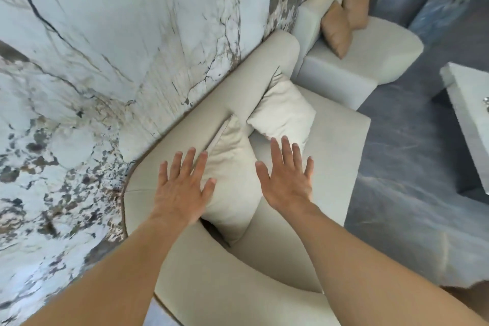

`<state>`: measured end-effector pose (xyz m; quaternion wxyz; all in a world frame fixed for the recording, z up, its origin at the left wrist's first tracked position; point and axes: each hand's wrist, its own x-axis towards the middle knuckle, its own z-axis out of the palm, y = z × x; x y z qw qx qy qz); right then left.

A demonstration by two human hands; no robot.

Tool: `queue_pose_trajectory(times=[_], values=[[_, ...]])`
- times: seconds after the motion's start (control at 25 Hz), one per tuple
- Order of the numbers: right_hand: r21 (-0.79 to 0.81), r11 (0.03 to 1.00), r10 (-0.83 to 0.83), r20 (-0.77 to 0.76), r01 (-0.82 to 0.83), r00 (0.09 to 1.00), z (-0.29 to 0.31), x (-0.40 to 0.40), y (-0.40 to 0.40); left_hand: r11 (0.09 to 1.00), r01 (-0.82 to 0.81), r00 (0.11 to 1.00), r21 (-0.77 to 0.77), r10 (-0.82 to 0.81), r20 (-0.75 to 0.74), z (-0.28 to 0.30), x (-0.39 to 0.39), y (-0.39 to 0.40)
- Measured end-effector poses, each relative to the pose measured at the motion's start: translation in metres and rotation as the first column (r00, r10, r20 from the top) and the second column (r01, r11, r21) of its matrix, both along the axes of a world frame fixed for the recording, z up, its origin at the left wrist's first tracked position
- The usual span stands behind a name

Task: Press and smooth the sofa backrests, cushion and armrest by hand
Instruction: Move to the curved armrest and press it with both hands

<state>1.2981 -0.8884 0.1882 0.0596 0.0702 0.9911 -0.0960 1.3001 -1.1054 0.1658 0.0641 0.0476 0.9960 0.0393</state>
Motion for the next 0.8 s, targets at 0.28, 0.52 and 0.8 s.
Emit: queue_pose_trajectory(times=[0.28, 0.52, 0.8], values=[[0.013, 0.985, -0.174, -0.001, 0.174, 0.985, 0.000, 0.058, 0.017, 0.989, 0.148, 0.989, 0.009, -0.148, -0.011, 0.009, 0.022, 0.022], [-0.008, 0.971, -0.238, 0.005, 0.238, 0.971, 0.001, 0.143, 0.011, 0.973, 0.229, 0.973, -0.011, -0.229, -0.014, 0.022, 0.091, 0.019], [-0.018, 0.952, -0.305, -0.020, 0.305, 0.952, 0.007, 0.195, -0.018, 0.957, 0.290, 0.956, -0.015, -0.290, -0.032, 0.034, 0.130, -0.012]])
